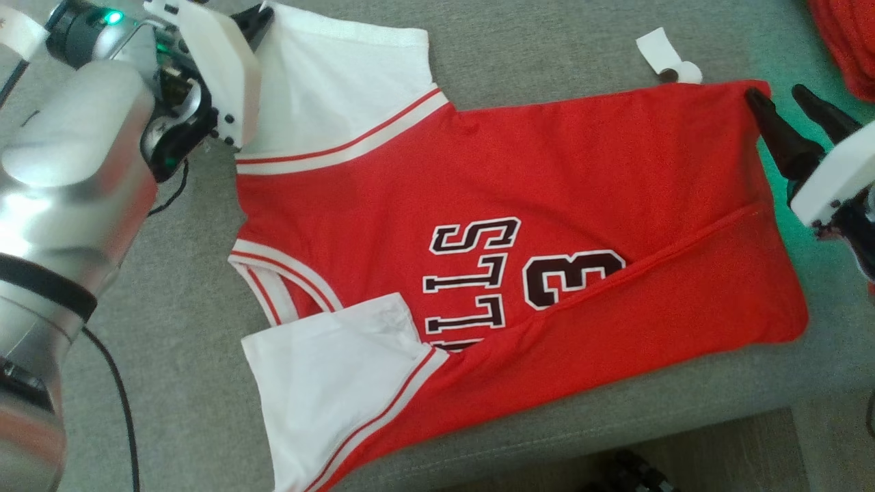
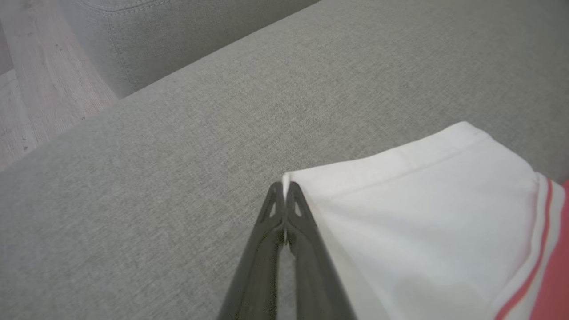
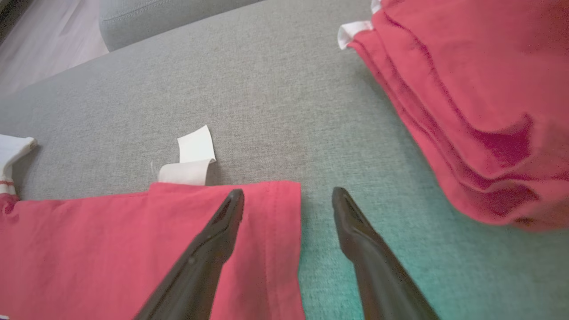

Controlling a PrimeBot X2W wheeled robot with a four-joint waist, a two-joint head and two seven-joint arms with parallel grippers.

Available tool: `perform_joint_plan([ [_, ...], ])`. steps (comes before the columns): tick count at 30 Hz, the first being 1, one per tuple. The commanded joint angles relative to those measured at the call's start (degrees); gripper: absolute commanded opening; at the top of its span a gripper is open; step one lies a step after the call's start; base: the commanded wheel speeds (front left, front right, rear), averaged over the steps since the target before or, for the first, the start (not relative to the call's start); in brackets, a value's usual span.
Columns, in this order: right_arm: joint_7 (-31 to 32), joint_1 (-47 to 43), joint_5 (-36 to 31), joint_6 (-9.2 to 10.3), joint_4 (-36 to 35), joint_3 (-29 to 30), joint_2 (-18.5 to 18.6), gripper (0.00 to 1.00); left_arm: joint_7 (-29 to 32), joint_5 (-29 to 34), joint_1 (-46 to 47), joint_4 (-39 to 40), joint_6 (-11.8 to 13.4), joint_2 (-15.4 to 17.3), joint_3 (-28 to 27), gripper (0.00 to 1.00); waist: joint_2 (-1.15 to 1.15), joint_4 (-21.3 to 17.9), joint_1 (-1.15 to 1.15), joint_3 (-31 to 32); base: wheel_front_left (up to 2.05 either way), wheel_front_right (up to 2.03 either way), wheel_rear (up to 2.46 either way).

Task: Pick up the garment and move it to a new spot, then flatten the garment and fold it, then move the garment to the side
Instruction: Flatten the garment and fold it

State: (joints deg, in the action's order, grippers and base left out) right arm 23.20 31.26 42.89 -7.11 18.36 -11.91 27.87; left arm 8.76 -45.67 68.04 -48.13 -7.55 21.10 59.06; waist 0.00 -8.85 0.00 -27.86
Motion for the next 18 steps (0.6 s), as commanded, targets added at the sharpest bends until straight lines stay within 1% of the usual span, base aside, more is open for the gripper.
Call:
perform_joint_plan([
  [1, 0.38, 1.02, 0.51, -0.37, -0.48, -0.74, 1.85, 1.00, -0.61, -0.48, 4.04, 1.29, 0.07, 1.37, -1.27, 0.00, 0.00, 0.39, 0.00, -0.22, 0.00, 0.00, 0.00],
  [2, 0.65, 1.85, 0.60, -0.37, 0.34, -1.36, 2.03, 1.00, -0.78, -0.75, 4.20, 1.24, 0.07, 1.30, -0.91, 0.00, 0.00, 0.56, 0.00, -0.27, 0.00, 0.00, 0.00],
  [3, 0.70, 2.53, 0.80, -0.37, 1.04, -1.79, 2.13, 0.95, -0.99, -1.01, 4.33, 1.17, 0.07, 1.26, -0.55, 0.00, 0.00, 0.70, 0.00, -0.29, 0.00, 0.00, 0.00],
  [4, 0.85, 3.03, 1.16, -0.37, 1.61, -2.29, 2.20, 0.63, -1.18, -1.30, 4.44, 1.09, 0.07, 1.23, -0.19, 0.00, 0.00, 0.83, 0.00, -0.30, 0.00, 0.00, 0.00],
  [5, 0.92, 3.43, 1.56, -0.37, 1.96, -2.83, 2.34, 0.22, -1.40, -1.59, 4.56, 1.01, 0.07, 1.24, 0.15, 0.00, 0.00, 0.92, 0.00, -0.31, 0.00, 0.00, 0.00],
  [6, 0.84, 3.77, 1.91, -0.37, 2.17, -3.33, 2.52, 0.00, -1.64, -1.86, 4.67, 0.94, 0.07, 1.28, 0.50, 0.00, 0.00, 0.98, 0.00, -0.31, 0.00, 0.00, 0.00],
  [10, -0.92, 5.24, 3.36, -0.37, 2.67, -5.05, 3.79, 0.00, -3.99, -2.59, 5.71, 1.14, 0.07, 1.82, 2.53, 0.00, 0.00, 1.23, 0.00, -0.55, 0.00, 0.00, 0.00],
  [13, -3.47, 6.71, 3.66, -0.37, 2.90, -5.31, 4.28, 0.00, -7.38, -2.01, 7.05, 1.37, 0.07, 2.57, 3.81, 0.00, 0.00, 1.27, 0.00, -0.90, 0.00, 0.00, 0.00],
  [16, -6.13, 8.54, 3.72, -0.37, 3.78, -5.26, 4.40, 0.00, -10.95, -1.34, 8.82, 0.19, 0.07, 3.15, 4.04, 0.00, 0.00, 1.36, 0.00, -1.22, 0.00, 0.00, 0.00],
  [18, -7.69, 9.79, 3.69, -0.37, 4.59, -5.33, 4.43, 0.00, -12.84, -1.24, 9.98, -0.95, 0.07, 2.97, 3.70, 0.00, 0.00, 1.47, 0.00, -1.30, 0.00, 0.00, 0.00],
])
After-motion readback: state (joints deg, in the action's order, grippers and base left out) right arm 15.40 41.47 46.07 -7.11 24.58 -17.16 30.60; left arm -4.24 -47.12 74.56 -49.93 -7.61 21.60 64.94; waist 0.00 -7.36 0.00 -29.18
